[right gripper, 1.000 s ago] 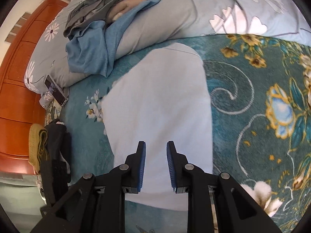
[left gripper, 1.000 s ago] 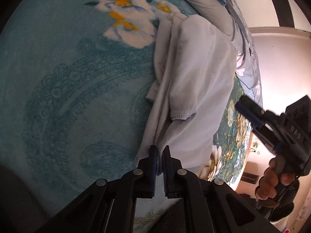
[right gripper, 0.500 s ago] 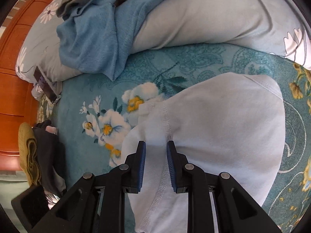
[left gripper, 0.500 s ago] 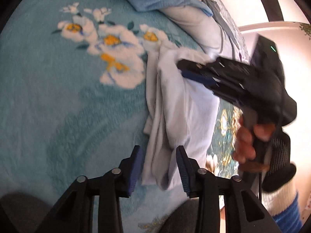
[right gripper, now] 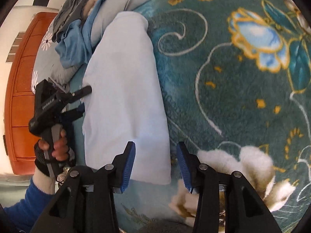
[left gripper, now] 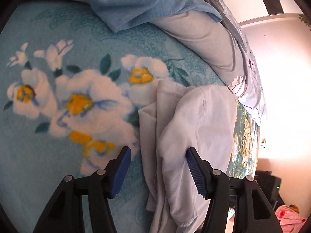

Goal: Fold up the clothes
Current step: 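Grasp the folded shirt bundle with both grippers and lift it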

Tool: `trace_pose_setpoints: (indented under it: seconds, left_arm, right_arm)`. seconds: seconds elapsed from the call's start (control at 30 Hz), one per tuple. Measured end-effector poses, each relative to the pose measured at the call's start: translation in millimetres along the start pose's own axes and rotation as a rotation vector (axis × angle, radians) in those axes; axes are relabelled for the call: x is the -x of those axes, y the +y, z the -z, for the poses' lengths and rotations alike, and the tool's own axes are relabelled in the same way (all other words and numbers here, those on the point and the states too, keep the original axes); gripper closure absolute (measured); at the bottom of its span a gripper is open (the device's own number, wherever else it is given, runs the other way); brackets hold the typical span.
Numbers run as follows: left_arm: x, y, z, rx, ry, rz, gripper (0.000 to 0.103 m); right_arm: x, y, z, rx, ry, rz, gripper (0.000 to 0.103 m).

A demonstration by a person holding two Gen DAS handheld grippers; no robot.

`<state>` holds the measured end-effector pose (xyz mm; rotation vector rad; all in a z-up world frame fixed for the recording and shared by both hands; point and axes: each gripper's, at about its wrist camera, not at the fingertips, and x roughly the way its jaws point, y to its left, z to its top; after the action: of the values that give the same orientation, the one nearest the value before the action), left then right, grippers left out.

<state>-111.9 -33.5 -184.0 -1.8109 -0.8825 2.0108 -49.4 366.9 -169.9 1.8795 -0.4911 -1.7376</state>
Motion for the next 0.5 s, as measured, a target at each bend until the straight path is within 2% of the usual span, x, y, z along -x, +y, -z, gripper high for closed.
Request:
trace_pose_setpoints:
  seconds: [0.17, 0.2, 0.23, 0.27, 0.3, 0.33, 0.4, 0.5]
  left_arm:
    - [3, 9, -3, 0.027, -0.014, 0.073, 0.039]
    - [3, 11, -3, 0.036, -0.011, 0.088, 0.039]
    - [4, 12, -2, 0.041, -0.015, 0.097, 0.039]
    - [5, 13, -2, 0.045, -0.021, 0.105, 0.046]
    - [6, 13, -1, 0.043, -0.023, 0.105, 0.068]
    - [6, 13, 0, 0.040, -0.025, 0.103, 0.074]
    - [12, 12, 4, 0.041, -0.054, 0.116, 0.081]
    - [16, 12, 17, 0.092, -0.074, 0.193, 0.084]
  right_arm:
    - [-11, 9, 1, 0.019, -0.006, -0.034, 0.054]
    - [-12, 11, 1, 0.019, -0.013, -0.030, 0.056]
    - [-11, 11, 2, 0.009, -0.019, -0.019, 0.066]
    - [-10, 10, 2, -0.011, -0.027, -0.020, 0.083]
    - [-8, 5, 4, -0.040, -0.037, -0.036, 0.089]
    - [-4, 2, 4, -0.064, -0.045, -0.061, 0.092]
    - [4, 0, 0, -0.077, -0.055, -0.091, 0.094]
    - [24, 6, -22, -0.016, -0.068, -0.101, 0.095]
